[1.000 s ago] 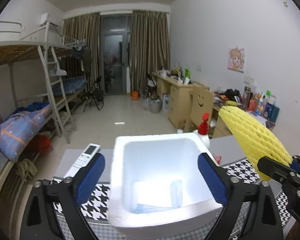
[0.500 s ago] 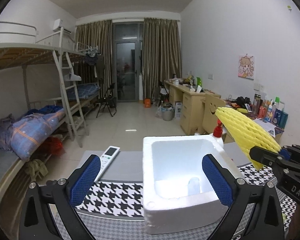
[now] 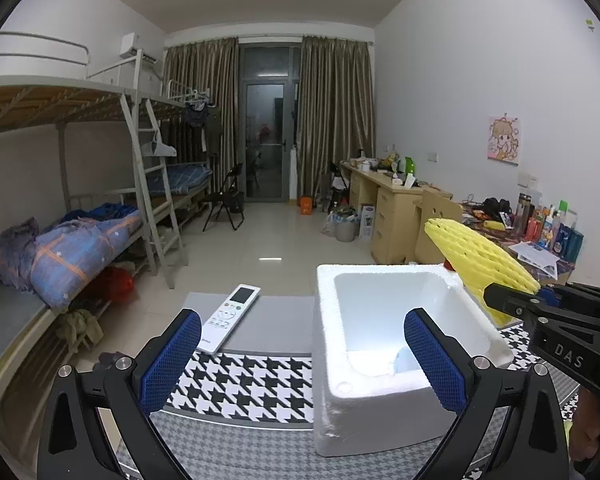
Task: Organize soft objects
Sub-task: 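Lower the yellow foam net into the foam box and open the right tool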
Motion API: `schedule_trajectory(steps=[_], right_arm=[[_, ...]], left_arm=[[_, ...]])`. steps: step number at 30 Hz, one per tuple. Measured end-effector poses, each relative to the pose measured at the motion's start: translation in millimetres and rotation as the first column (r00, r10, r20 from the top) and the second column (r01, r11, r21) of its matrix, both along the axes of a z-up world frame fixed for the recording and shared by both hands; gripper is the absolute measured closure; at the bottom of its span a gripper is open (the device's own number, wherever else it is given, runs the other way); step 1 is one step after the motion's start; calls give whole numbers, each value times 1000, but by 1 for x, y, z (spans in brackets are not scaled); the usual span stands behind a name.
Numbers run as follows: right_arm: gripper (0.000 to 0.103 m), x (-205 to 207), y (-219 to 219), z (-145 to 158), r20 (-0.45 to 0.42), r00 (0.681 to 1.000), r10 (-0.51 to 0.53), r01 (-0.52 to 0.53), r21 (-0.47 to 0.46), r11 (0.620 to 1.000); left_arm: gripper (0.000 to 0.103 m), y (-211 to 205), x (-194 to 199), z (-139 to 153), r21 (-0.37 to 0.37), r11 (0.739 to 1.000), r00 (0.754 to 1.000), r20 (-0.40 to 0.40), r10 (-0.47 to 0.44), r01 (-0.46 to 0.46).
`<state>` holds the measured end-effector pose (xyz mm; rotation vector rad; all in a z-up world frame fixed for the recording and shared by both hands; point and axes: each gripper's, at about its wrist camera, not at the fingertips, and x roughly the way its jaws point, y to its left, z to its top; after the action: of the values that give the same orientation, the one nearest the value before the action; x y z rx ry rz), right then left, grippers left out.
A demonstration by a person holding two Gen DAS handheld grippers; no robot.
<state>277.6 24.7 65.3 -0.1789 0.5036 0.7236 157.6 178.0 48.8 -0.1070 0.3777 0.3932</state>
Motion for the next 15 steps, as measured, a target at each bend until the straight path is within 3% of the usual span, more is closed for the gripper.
schedule_trajectory(steps=[15], right_arm=[[79,11,25,-7,-48,999,19,-19,-14,1000]], left_arm=[[1,19,-13,-9,-10,1000,1000,-9,28,-28]])
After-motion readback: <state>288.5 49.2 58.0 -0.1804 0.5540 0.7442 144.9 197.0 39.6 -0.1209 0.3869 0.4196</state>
